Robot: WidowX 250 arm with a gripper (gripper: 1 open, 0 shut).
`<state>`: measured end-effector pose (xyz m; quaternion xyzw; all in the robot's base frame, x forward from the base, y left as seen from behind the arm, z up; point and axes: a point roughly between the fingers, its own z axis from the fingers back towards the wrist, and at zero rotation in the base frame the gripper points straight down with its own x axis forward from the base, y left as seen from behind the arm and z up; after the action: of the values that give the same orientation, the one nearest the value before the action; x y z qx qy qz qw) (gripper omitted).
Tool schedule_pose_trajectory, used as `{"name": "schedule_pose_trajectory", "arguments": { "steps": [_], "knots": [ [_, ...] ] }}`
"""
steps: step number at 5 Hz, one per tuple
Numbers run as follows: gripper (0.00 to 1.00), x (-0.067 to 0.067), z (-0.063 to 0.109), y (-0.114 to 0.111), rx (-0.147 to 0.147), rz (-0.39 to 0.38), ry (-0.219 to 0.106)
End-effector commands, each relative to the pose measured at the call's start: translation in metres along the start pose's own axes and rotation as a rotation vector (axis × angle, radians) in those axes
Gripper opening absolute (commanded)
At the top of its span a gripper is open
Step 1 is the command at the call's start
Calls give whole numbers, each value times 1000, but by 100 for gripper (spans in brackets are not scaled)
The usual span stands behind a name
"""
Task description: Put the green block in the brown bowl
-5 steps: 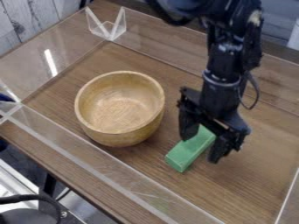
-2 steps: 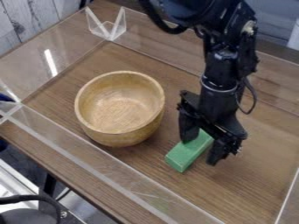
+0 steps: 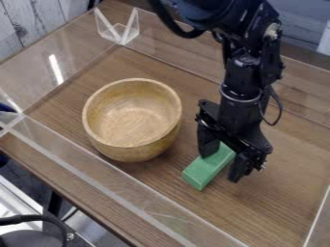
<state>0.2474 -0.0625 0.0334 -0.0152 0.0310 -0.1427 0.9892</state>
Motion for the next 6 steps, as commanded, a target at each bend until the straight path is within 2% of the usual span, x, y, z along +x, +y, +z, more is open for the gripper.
{"name": "schedule_pose_trajectory", "arguments": {
  "steps": [1, 6],
  "knots": [
    [100, 5, 7, 2, -2, -6, -42],
    [100, 5, 1, 5, -9, 8, -44]
  ]
}}
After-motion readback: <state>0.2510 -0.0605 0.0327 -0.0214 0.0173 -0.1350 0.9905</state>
